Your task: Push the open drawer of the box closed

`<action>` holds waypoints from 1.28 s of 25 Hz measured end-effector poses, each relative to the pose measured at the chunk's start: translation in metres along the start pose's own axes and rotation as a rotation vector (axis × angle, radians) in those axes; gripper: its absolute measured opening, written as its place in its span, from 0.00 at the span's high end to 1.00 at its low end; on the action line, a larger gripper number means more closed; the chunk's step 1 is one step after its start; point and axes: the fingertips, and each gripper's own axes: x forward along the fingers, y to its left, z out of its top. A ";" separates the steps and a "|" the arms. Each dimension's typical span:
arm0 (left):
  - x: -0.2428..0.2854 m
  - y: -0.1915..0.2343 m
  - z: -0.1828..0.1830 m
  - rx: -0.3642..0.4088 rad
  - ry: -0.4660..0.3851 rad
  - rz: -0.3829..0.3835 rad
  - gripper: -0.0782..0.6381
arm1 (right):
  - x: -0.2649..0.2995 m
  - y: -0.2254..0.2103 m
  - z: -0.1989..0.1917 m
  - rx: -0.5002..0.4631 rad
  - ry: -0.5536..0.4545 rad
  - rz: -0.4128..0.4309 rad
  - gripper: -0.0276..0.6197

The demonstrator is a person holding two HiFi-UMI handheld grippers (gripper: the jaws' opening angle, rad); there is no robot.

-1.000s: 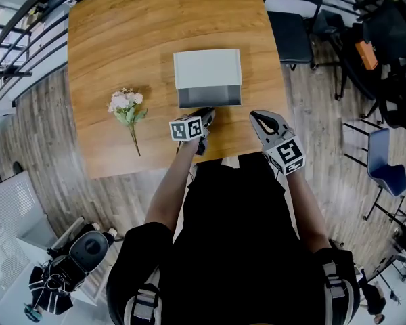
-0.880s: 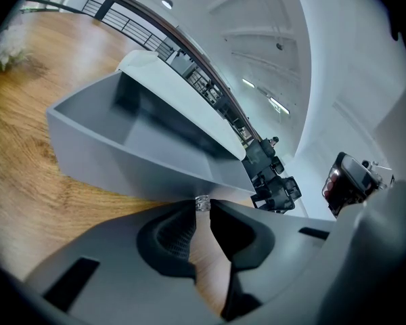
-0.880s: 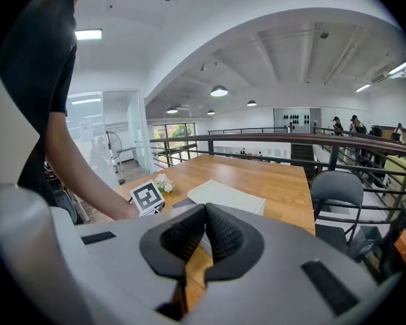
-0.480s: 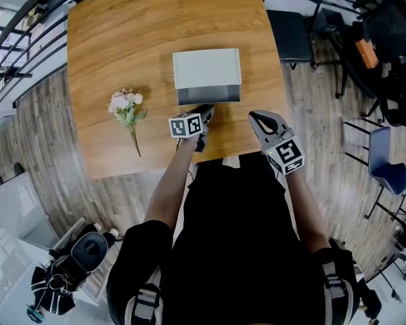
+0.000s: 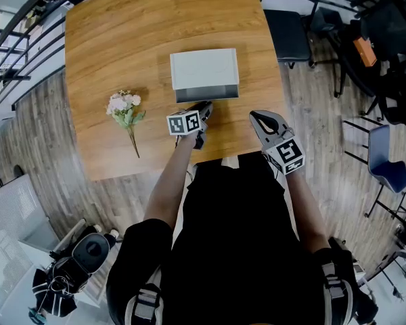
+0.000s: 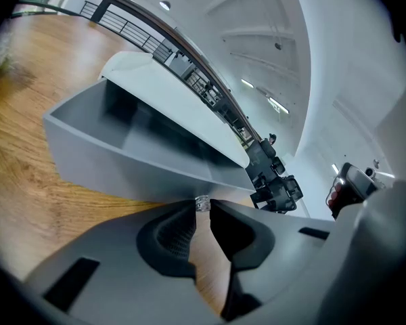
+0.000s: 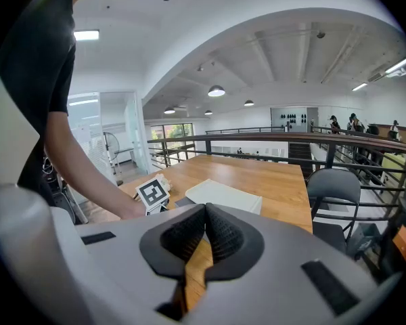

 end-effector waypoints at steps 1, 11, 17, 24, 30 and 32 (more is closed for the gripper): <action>0.001 -0.001 0.001 -0.002 -0.003 -0.003 0.78 | 0.000 0.000 0.000 0.002 0.000 -0.001 0.93; 0.002 0.000 0.017 0.009 -0.016 0.012 0.78 | -0.004 -0.004 -0.008 0.001 0.014 -0.010 0.93; 0.006 0.002 0.022 0.023 -0.013 0.022 0.78 | -0.009 -0.007 -0.011 0.002 0.016 -0.016 0.93; 0.010 0.008 0.023 0.031 -0.009 0.025 0.78 | -0.010 -0.006 -0.017 0.002 0.033 -0.016 0.93; 0.011 0.003 0.033 0.037 -0.024 0.022 0.78 | -0.013 -0.006 -0.016 -0.008 0.031 -0.016 0.93; 0.012 0.002 0.035 0.039 -0.028 0.020 0.78 | -0.014 -0.007 -0.017 -0.009 0.038 -0.017 0.93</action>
